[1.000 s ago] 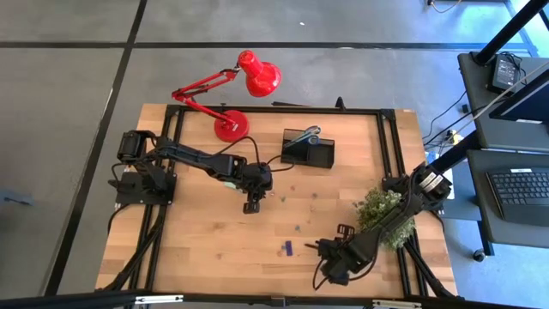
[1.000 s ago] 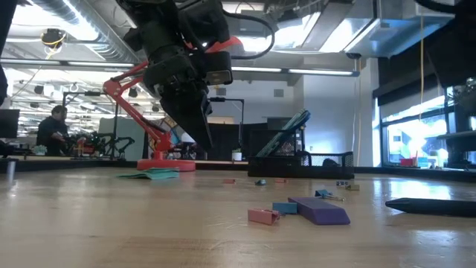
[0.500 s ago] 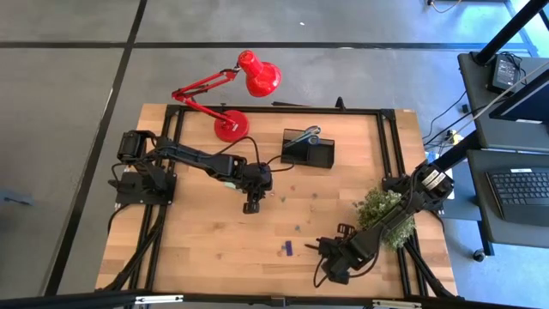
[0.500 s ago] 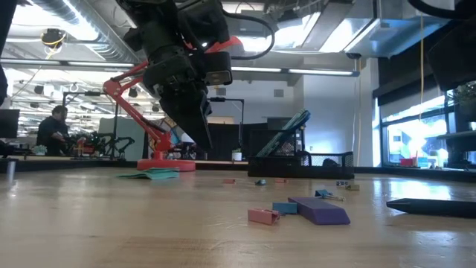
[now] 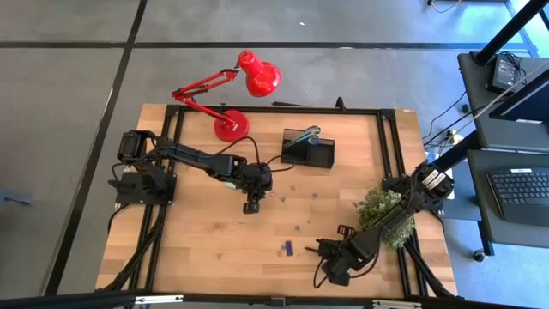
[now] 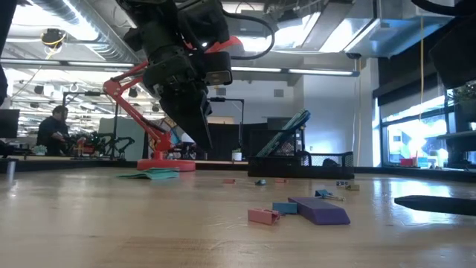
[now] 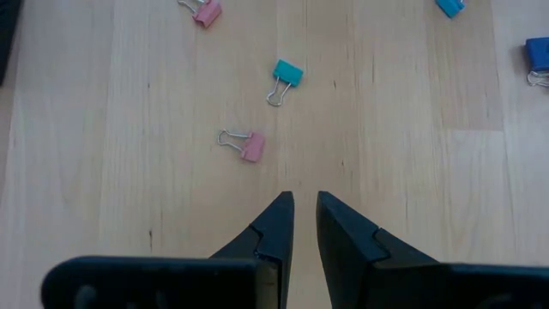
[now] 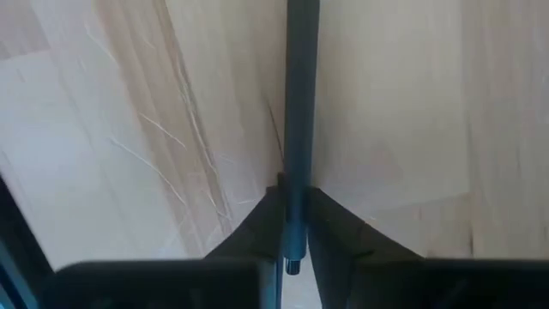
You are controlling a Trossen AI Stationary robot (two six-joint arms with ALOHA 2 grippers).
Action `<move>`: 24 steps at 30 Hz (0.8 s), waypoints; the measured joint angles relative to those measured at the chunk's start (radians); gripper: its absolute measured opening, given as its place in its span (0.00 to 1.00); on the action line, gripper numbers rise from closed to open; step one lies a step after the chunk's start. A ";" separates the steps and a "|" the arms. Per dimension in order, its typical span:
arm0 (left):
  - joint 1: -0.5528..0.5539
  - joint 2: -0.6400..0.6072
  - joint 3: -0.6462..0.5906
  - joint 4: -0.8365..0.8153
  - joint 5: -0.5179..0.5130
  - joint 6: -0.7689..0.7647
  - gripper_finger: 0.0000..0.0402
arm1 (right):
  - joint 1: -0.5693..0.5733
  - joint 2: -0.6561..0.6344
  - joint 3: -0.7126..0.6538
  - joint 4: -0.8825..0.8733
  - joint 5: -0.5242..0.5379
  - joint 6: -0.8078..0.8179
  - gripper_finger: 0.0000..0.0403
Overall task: Pick and place office supplies into organizer
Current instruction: Put the black pen into the black desk organizer
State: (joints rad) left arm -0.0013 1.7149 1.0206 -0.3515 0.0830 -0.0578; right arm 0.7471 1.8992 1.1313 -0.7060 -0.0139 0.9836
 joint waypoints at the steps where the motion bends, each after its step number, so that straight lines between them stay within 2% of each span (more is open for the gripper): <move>1: 0.000 0.000 0.000 0.000 0.000 0.000 0.12 | 0.000 -0.001 0.000 -0.001 0.000 0.000 0.10; 7: 0.000 0.000 0.000 0.000 0.000 0.016 0.12 | -0.003 -0.041 -0.006 -0.027 0.001 0.003 0.09; 12: 0.000 0.000 0.000 -0.001 0.000 0.026 0.12 | -0.016 -0.097 -0.005 -0.043 0.043 0.002 0.09; 18: 0.000 -0.002 0.000 -0.007 0.000 0.036 0.12 | -0.032 -0.108 -0.005 -0.054 0.049 -0.029 0.09; 24: -0.004 -0.083 0.001 -0.054 -0.012 0.090 0.12 | -0.091 -0.114 -0.005 -0.064 0.054 -0.093 0.09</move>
State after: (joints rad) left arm -0.0053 1.6319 1.0214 -0.4052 0.0715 0.0321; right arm 0.6563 1.7848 1.1267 -0.7698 0.0402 0.8911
